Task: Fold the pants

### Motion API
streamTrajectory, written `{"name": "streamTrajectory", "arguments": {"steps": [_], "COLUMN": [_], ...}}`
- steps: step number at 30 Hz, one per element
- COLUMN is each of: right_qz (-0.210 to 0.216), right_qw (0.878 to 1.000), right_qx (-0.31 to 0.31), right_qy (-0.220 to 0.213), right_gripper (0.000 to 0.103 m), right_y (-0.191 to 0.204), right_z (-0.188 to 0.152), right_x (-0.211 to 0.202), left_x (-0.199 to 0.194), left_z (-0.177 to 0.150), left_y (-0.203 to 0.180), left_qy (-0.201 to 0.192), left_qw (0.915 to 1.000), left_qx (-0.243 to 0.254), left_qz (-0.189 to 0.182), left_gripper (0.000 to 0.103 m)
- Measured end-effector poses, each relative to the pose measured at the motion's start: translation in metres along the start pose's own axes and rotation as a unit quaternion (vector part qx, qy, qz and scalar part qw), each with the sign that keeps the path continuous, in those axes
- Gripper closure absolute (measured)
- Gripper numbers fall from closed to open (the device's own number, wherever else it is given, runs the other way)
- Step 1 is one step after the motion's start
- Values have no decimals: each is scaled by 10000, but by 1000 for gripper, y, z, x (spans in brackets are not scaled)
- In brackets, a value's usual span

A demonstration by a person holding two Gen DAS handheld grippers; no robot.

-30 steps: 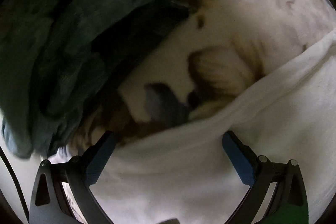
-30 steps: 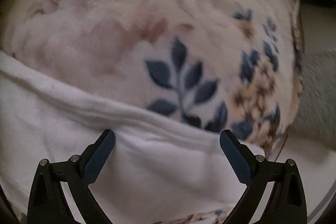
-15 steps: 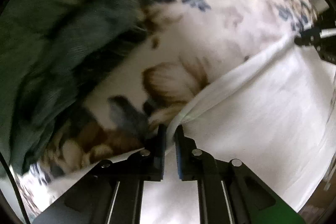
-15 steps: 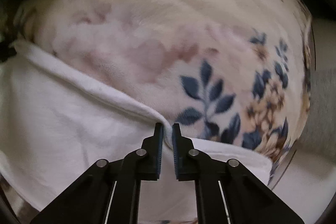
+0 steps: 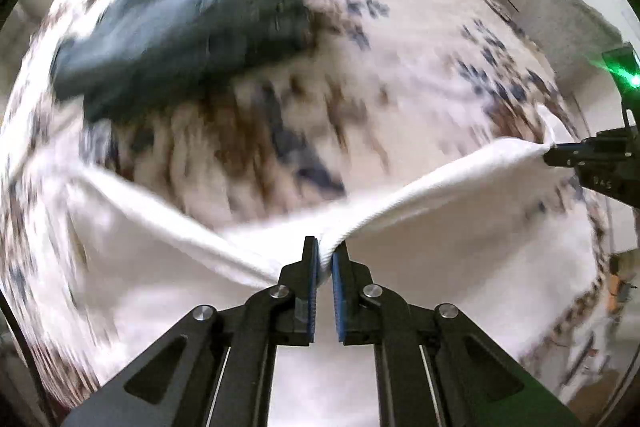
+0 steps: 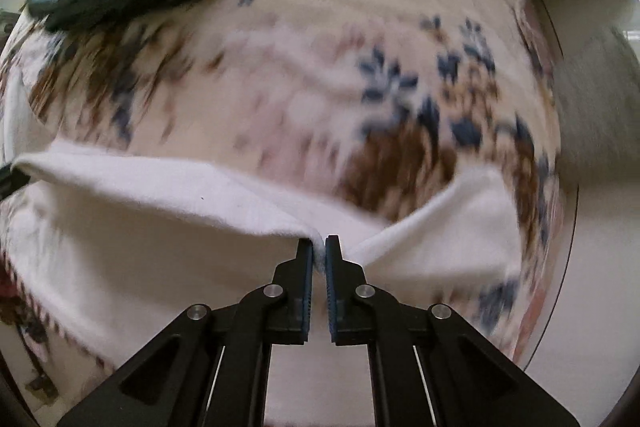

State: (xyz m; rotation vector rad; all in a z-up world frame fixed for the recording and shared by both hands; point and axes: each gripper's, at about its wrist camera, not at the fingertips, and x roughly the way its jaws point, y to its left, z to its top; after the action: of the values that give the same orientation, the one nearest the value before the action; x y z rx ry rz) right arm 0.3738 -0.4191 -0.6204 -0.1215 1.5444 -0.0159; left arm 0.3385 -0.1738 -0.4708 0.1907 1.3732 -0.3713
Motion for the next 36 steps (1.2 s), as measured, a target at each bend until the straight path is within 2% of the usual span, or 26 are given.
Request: {"name": "streamTrajectory", "arguments": {"steps": [5, 6, 10, 13, 16, 17, 19, 20, 21, 22, 24, 26, 29, 32, 34, 35, 36], "right_qz": [-132, -174, -293, -384, -293, -215, 125, 330, 563, 762, 1036, 1091, 801, 633, 489, 355, 171], "right_qw": [9984, 9978, 9934, 9911, 9898, 9887, 9855, 9830, 9795, 9751, 9627, 9461, 9275, 9184, 9227, 9264, 9296], "right_qx": [401, 430, 592, 509, 819, 891, 1179, 1367, 1575, 1813, 2356, 2999, 3643, 3898, 3791, 3687, 3598], "right_qy": [379, 484, 942, 1164, 1125, 1189, 1217, 1181, 1118, 1028, 831, 550, 235, 232, 507, 675, 777], "right_gripper": [96, 96, 96, 96, 93, 90, 72, 41, 13, 9, 9, 9, 9, 10, 12, 29, 67], "right_y": [26, 31, 50, 63, 59, 57, 48, 42, 36, 28, 8, -20, -63, -99, -110, -110, -110], "right_z": [-90, -102, -154, -175, -185, -186, -191, -193, -197, -202, -211, -216, -199, -164, -144, -140, -141], "right_x": [2, 7, 45, 68, 75, 75, 64, 56, 46, 35, 14, -3, -1, 36, 71, 84, 91], "left_x": [7, 18, 57, 75, 75, 72, 57, 47, 34, 22, 6, -4, 10, 36, 50, 56, 61], "left_z": [-87, -108, -153, -163, -165, -163, -160, -158, -157, -157, -158, -153, -137, -111, -94, -86, -79], "left_y": [-31, -33, -36, -36, -37, -36, -29, -27, -24, -20, -14, -13, -23, -46, -54, -62, -71], "left_qy": [569, 762, 1238, 1302, 1261, 1268, 1326, 1313, 1254, 1186, 1082, 916, 722, 601, 610, 600, 593], "left_qw": [9979, 9962, 9896, 9886, 9897, 9897, 9877, 9874, 9870, 9865, 9861, 9865, 9886, 9880, 9879, 9882, 9887], "left_qx": [-266, -343, -604, -613, -480, -491, -708, -804, -958, -1099, -1263, -1339, -1097, -905, -800, -701, -578], "left_qz": [-152, -234, -426, -445, -476, -445, -426, -373, -299, -241, -31, 235, 739, 1102, 1177, 1220, 1252], "left_gripper": [99, 99, 99, 99, 99, 94, 89, 79, 63, 38, 18, 18, 18, 18, 18, 18, 18]}}
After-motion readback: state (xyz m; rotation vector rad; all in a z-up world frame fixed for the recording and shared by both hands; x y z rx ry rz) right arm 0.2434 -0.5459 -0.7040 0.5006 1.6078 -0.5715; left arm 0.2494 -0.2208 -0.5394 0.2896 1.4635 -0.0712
